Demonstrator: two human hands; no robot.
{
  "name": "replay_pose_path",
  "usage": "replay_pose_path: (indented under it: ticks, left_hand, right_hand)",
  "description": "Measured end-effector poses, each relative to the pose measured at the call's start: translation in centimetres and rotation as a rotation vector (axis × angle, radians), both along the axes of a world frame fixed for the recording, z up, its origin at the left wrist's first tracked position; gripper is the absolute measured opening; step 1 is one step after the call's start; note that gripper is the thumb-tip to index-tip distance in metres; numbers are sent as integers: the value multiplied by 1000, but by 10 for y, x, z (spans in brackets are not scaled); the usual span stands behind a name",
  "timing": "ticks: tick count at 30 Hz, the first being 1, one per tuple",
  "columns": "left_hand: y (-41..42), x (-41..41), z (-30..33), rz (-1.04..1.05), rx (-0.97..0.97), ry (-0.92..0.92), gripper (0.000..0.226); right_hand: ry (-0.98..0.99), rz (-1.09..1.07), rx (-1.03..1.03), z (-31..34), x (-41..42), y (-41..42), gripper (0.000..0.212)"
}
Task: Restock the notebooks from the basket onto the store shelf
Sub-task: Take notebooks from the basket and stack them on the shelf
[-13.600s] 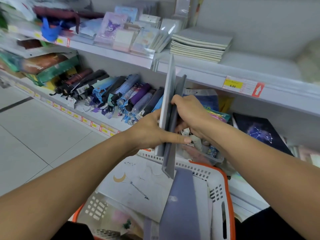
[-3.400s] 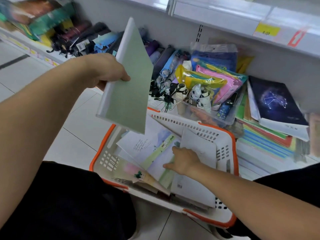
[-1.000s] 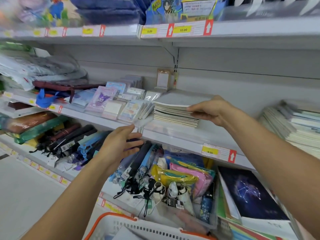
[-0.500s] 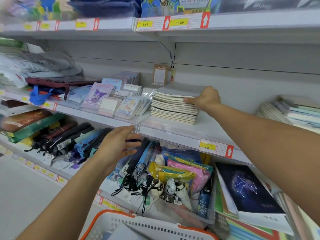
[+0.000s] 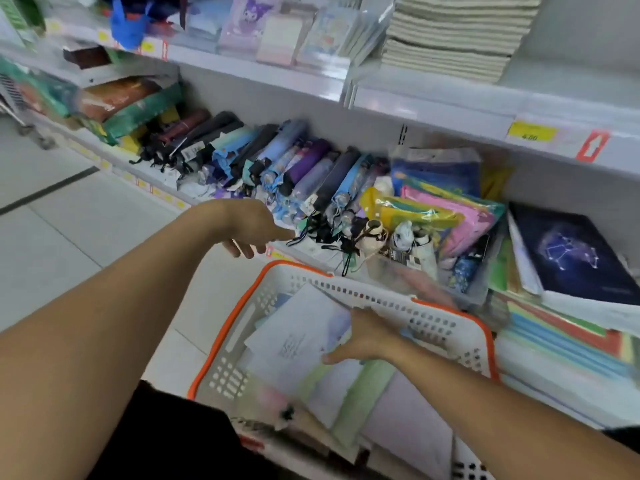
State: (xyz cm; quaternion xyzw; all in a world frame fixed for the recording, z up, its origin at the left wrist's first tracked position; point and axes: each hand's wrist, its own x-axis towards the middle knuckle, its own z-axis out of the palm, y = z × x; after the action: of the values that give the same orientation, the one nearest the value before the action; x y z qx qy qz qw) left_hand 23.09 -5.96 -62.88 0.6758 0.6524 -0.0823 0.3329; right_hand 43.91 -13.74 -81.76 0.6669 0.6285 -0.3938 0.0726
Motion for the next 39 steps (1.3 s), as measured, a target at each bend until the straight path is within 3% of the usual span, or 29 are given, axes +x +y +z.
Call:
replay_pose_path:
  ticks: [2,4,7,11,14,16,20,24,27,31,34,37,39]
  left_hand:
    - [-3,-9,-3,-38,10,67,57]
    - [-5,-17,-3,-38,12,47,58]
    - [-9,-24,-1,-61,-2,1,58]
    - [-15,-22,2,-114,-41,-17,59]
    - [-17,-20,5,-117,-25,-32,55]
    - [-17,-19,5,-128,-27,-36,53]
    - [-19,-15,5,-137,-52,8,53]
    - [-22,-8,6,-151,-54,-2,53]
    - [-25,-5,7,-158,-90,-54,51]
    - [-21,-8,5,-135,-129,-30,54]
    - [-14,-18,4,-15,-143,-4,67]
    - [-14,-26,7,149,-157,-4,96]
    - [-16,-28,9,235,-157,-80,116]
  right_hand:
    - [-78,-58,55,-35,-2,-15,140]
    - [-162,-101,139,-48,-4,-25,138]
    - [-226,-134,192,-52,0,-21,115]
    - [-192,-198,106,-57,18,-8,91]
    - [-198,-163,145,-45,37,-3,54]
    - [-91,-192,109,-33,48,-5,44]
    - [69,-305,-76,-24,56,-24,61]
    - [168,-467,-2,-50,58,-43,58]
    - [368,-617,-157,-58,55,-48,63]
    - [609,-472,-273,-3,60,-23,31]
    - [818,-406,-174,53,81,2,30]
    - [1137,-455,-85,81,100,13,63]
    - [1348,-570,-36,85,97,17,66]
